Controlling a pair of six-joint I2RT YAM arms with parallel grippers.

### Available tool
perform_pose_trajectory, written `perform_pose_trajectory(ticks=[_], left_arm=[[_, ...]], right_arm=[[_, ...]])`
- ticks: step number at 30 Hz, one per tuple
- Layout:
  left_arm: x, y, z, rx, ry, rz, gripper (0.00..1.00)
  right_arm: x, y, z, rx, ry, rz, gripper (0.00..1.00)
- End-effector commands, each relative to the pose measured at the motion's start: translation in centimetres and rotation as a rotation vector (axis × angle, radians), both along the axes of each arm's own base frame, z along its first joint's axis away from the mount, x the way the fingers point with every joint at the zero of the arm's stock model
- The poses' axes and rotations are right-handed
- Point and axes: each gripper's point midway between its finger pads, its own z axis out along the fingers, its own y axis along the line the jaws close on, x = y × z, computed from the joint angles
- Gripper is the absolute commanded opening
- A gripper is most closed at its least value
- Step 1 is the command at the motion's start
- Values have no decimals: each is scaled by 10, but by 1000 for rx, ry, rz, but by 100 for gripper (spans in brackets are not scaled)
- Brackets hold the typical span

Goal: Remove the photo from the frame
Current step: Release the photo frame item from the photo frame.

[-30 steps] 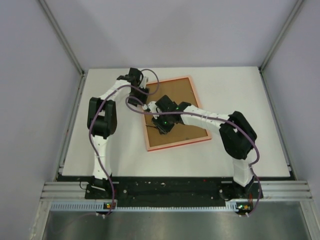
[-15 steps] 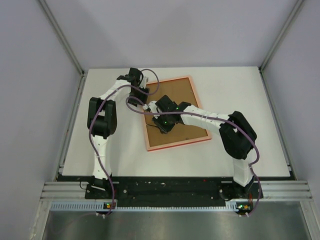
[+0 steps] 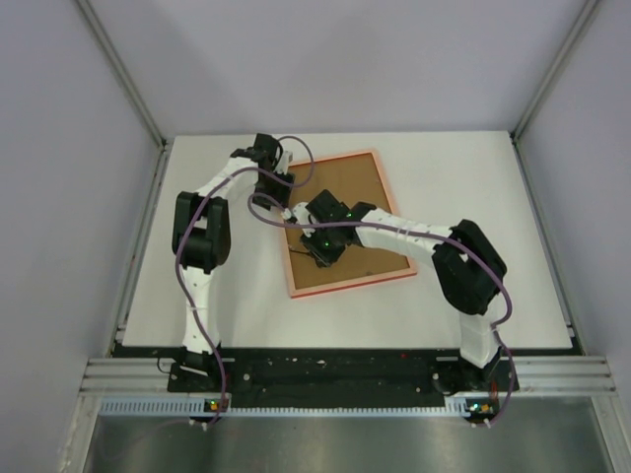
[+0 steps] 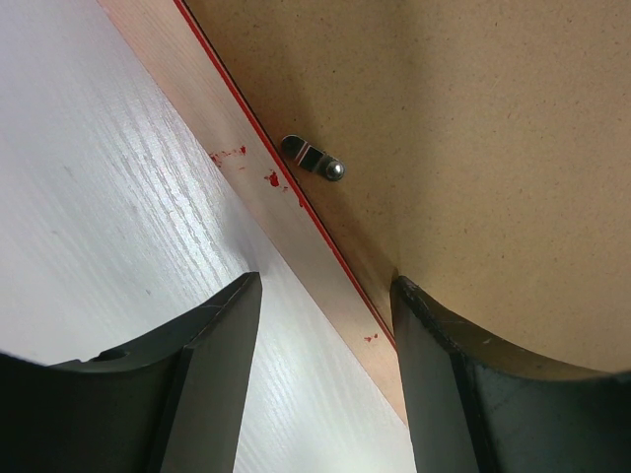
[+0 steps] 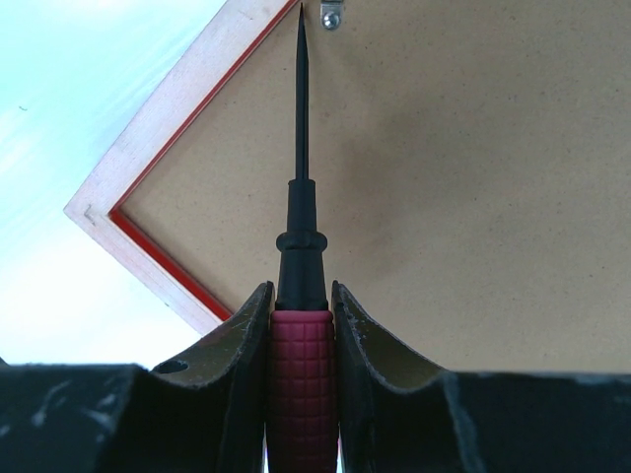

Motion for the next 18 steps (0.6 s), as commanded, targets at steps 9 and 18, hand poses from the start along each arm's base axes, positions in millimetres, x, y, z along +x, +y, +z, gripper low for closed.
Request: perform_pose_trajectory(ticks=[9,18], left_arm=[[-24,2,1,25,56,-14,61],[-27,2,4,23,52,-14,61]], right_arm=[[24,20,8,39,-75,-174,0],[20,22,-3,-10,-99,-208,0]])
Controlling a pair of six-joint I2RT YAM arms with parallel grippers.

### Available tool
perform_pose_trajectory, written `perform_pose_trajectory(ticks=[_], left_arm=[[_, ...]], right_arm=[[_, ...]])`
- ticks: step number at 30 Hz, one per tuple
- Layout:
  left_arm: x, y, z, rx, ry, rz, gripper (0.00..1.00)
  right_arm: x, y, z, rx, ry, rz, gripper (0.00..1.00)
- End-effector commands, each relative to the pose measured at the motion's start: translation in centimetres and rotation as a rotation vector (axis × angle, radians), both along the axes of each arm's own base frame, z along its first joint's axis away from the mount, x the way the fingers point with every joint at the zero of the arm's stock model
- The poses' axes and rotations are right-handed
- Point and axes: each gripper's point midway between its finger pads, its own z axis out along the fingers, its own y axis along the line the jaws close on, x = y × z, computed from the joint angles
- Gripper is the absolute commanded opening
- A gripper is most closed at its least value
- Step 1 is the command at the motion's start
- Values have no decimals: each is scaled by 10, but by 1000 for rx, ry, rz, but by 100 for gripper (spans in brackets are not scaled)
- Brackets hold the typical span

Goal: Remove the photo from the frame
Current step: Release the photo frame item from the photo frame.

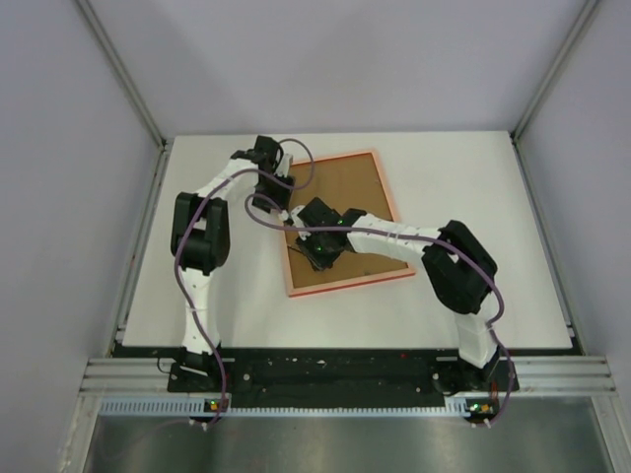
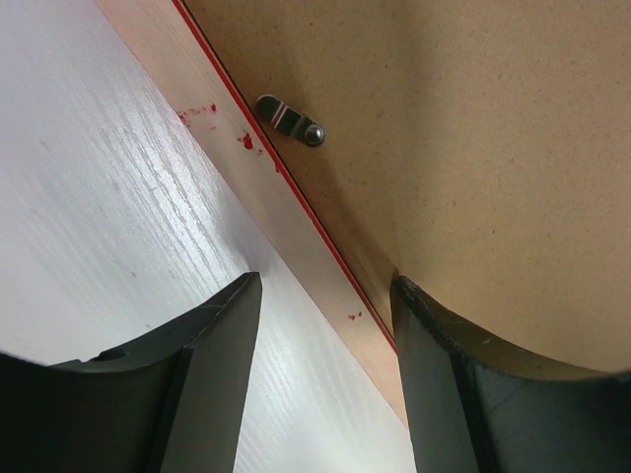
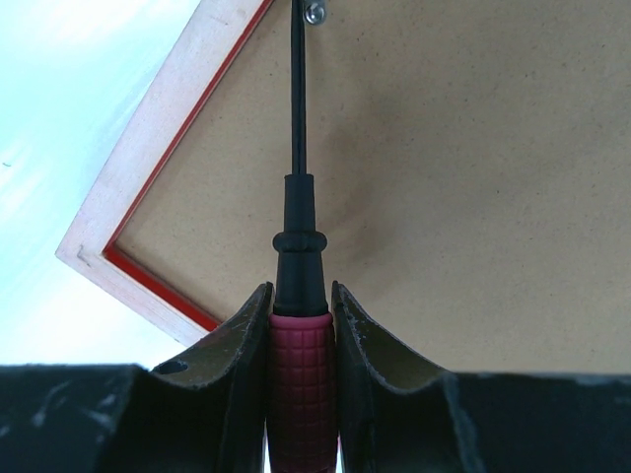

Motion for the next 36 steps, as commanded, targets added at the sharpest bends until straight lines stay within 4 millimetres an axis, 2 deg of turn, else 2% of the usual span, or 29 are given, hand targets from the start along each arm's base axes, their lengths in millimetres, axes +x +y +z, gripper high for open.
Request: perform_pose_trajectory(ticks=[1,11,30,33,36], left_arm=[[-18,3,4,18,37,-9,61],[-24,5,3,24,44,-7,61],[-32,7,-1,30,61,-9,61],[-32,8,-2,34,62,-8,61],[-30,9,-2,39,54,-4,61]], right_arm=[[25,10,12,-12,-128,-97,0],[42,-11,6,-71,-194,-309,0],[41,-2,-7,15,-104,-562,0],[41,5,-4,37,-81,-552,0],[38,25,25,119,-68,-439,0]])
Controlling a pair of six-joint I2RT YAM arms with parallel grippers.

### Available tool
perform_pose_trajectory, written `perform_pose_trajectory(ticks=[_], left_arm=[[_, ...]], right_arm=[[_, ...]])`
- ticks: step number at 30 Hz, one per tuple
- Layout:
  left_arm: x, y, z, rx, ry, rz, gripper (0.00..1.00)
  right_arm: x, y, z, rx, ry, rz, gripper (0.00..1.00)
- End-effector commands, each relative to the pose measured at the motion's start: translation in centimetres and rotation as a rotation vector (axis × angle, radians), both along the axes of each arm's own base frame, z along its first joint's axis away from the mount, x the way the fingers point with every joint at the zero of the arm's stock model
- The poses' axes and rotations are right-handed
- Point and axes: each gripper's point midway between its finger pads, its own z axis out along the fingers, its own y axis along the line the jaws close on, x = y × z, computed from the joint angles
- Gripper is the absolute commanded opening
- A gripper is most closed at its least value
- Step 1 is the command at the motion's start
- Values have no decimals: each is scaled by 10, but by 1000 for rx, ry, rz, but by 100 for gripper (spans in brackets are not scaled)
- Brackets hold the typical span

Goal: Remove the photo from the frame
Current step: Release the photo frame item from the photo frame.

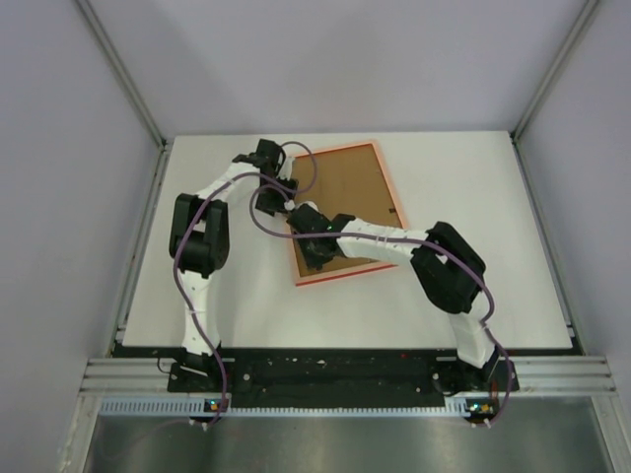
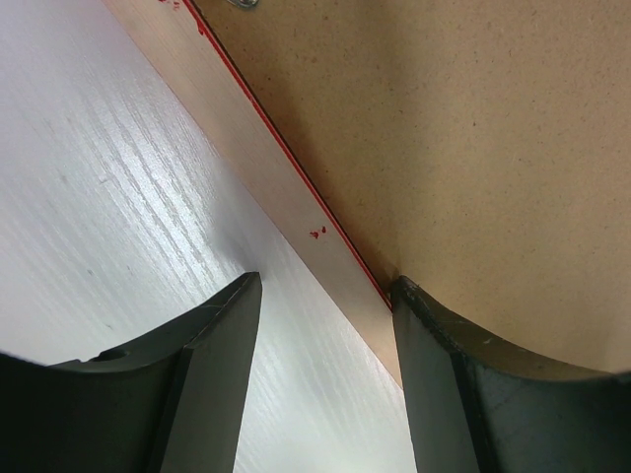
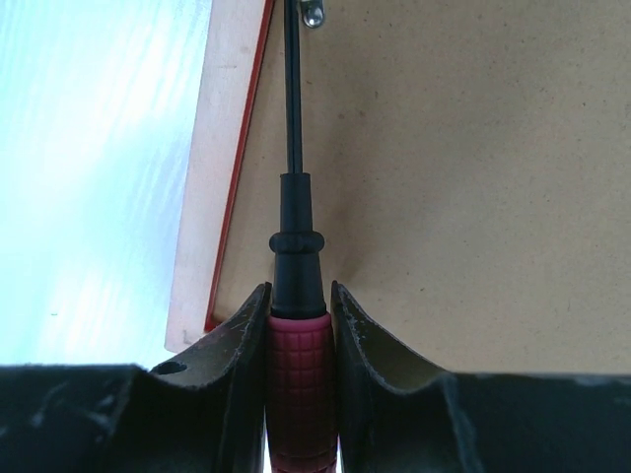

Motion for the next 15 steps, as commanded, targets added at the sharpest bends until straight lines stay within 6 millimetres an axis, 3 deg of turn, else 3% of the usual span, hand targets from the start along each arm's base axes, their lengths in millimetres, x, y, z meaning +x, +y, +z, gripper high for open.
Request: perform_pose_trajectory(ticks=[1,3,6,9,12,15], left_arm=[[-18,17,0,71,49,8,61],[-16,18,2,77,41,10,61],[-10,17,6,80,24,5,61],[0,16,15,84,-3,2,63],[12,15,29,78,-38,2,65],[23,10,45,63,-83,-3,70]], right_arm=[[26,13,46,87,-88,11,0],[24,18,68,111,-125,101,0],[22,10,99,95,-194,193,0],[22,-11,116,45,-225,225,0],[21,-35,120,2,-223,239,0],[36,-64,131,-33,-254,226,0]])
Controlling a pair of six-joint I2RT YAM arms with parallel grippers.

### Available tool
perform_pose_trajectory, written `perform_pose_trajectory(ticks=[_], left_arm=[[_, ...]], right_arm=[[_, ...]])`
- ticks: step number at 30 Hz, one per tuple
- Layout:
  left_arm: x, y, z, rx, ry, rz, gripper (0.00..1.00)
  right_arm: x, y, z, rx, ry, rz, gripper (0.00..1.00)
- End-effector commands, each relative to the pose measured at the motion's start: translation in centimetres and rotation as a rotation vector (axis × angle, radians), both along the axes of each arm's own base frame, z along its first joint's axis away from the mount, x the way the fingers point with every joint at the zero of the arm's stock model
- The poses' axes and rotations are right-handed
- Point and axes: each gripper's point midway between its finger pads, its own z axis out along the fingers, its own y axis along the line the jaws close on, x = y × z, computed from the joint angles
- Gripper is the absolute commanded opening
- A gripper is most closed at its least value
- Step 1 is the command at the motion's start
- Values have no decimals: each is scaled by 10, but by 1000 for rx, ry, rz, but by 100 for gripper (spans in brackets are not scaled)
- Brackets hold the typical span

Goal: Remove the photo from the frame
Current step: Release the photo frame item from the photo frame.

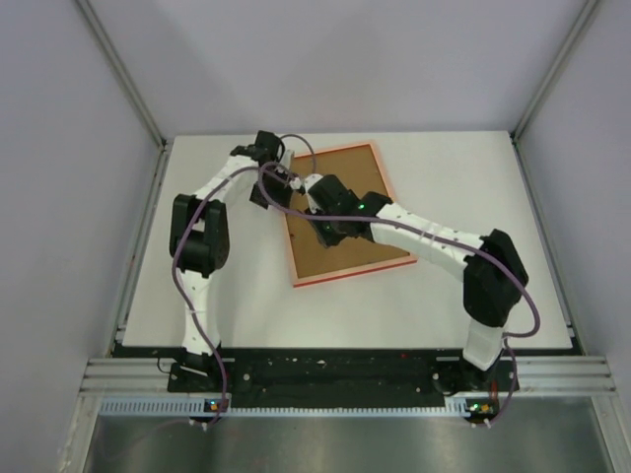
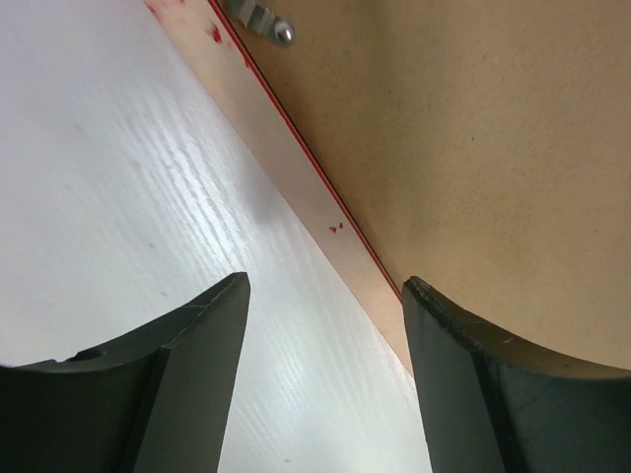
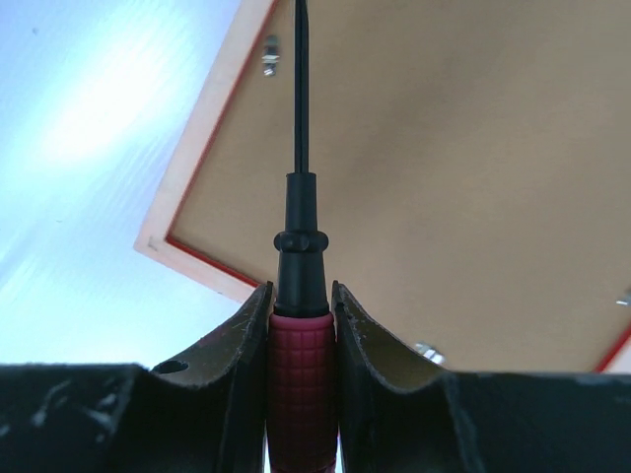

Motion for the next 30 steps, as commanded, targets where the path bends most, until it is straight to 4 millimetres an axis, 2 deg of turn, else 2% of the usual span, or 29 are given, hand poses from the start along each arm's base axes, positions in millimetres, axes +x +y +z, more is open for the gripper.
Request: perform_pose_trajectory(ticks=[1,6,9,12,16,18,20,26,30], left_arm=[[22,0,35,4,-91,-9,72],[37,-3,59,-8,-170,-19,79],[46,-5,62,-18,-209,-25,81],[48,-8,57,-21,-203,-31,82],[41,-7,48,-10,-175,-41,82],[37,-2,43,11,-164,-36,82],[36,4,41,41,-162,-25,83],[36,12,37,82,-176,-1,84],[38,17,35,101,-178,31,84]], right_arm=[[32,-46,51,-14,-124,-10,0],[86,-106,69,-47,-178,-81,0],[121,-140,56,-121,-179,-128,0],[150,-173,31,-248,-150,-147,0],[178,-206,2,-436,-135,-118,0],[187,-214,-9,-507,-120,-89,0],[195,-218,-11,-561,-126,-61,0],[229,-208,7,-555,-200,-67,0],[237,-204,4,-554,-200,-70,0]])
